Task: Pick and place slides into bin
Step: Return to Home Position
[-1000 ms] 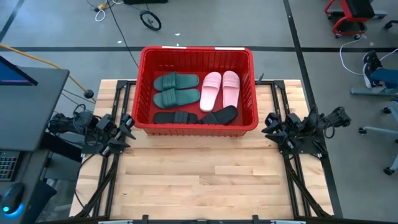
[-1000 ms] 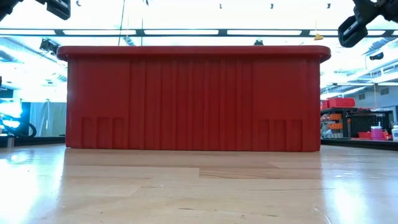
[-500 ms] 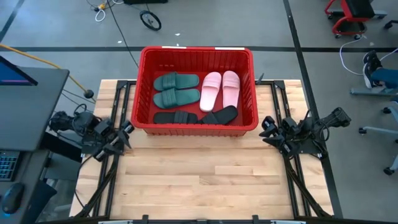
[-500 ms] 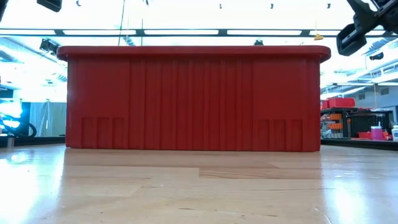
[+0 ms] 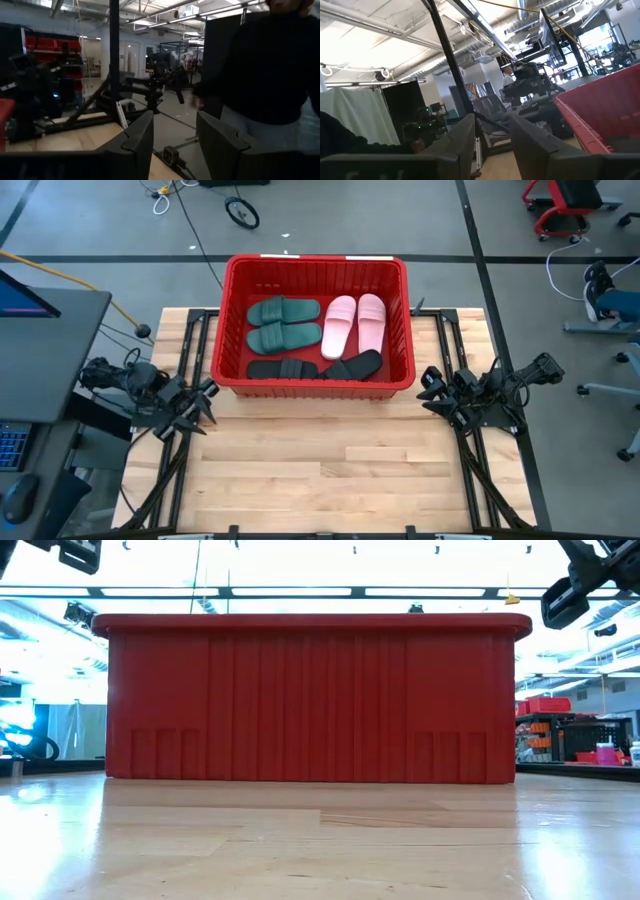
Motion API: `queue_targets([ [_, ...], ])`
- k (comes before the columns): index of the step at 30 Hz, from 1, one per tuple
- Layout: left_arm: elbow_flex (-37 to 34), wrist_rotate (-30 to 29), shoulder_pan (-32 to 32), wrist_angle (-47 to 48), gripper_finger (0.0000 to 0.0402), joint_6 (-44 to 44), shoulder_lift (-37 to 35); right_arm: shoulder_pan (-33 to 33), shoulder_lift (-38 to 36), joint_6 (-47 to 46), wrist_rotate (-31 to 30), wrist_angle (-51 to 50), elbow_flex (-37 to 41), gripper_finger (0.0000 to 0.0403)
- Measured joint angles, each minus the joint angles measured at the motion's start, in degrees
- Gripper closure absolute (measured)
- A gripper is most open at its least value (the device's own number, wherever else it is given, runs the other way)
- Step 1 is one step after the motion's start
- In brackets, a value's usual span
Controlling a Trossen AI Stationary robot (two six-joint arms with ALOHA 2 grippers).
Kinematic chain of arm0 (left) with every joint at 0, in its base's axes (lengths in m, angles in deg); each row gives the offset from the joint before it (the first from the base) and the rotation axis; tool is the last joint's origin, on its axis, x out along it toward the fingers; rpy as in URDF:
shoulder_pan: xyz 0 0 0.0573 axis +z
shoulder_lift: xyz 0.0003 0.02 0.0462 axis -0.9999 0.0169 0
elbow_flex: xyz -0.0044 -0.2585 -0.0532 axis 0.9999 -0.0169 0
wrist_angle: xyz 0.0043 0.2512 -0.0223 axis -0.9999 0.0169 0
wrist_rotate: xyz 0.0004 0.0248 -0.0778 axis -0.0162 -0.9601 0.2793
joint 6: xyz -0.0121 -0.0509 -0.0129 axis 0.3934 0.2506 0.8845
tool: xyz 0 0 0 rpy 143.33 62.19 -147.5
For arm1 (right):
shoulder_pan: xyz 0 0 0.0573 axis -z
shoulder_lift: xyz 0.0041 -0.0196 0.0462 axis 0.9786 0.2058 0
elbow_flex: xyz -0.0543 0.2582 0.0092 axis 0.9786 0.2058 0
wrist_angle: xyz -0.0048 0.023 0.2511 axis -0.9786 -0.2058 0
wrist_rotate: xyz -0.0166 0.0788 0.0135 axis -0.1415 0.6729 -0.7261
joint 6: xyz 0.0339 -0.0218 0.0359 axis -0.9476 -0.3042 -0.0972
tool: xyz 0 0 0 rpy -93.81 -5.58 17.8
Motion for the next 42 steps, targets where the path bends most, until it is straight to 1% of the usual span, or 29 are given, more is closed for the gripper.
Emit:
queue_targets([
  [3,0.0,-1.42,0.0,-1.65,0.0244,-2.85,0.02,0.0,0.0,0.02,0.0,0.0,0.0,0.0274],
  [7,0.02,-7.25,0.0,-2.5,0.0246,-9.45,0.02,-0.01,0.0,0.04,0.02,-0.15,0.0,0.0274],
  [9,0.02,-10.04,0.02,-2.54,0.0249,-10.74,0.0,-0.02,0.0,0.04,0.02,-0.33,0.0,0.0274],
  [13,0.02,-11.17,0.0,-1.97,0.0254,-12.16,0.02,-0.01,0.0,0.07,0.02,-0.35,0.0,0.0274],
  [20,0.02,-11.19,0.0,-1.98,0.0248,-11.94,0.0,0.0,0.0,0.09,0.02,-0.35,0.0,0.0274],
  [23,0.02,-11.28,0.0,-2.03,0.0244,-7.78,0.0,-0.01,0.0,0.09,0.02,-0.35,0.0,0.0274],
  [28,0.02,-16.16,0.03,-2.01,0.0248,-4.06,0.0,0.0,0.0,0.09,0.02,-0.35,-0.01,0.0274],
  [32,0.02,-15.44,-0.35,-1.57,0.0254,-3.95,-0.04,-0.02,0.0,0.09,0.02,-0.35,0.0,0.0274],
  [35,0.0,-12.64,-1.19,-0.7,0.0257,-3.81,-0.05,0.0,0.01,0.09,0.02,-0.35,-0.02,0.0274],
  [37,0.0,-11.07,-2.07,-1.32,0.0257,-5.56,-0.15,0.0,0.0,0.09,0.02,-0.33,-0.02,0.0274],
  [39,0.0,-10.54,-3.07,-1.37,0.0256,-6.38,-0.15,-0.02,0.0,0.09,0.02,-0.33,-0.02,0.0274],
  [42,0.0,-10.54,-4.18,-1.26,0.0251,-4.98,-0.15,-0.02,0.02,0.07,0.02,-0.33,-0.02,0.0274],
])
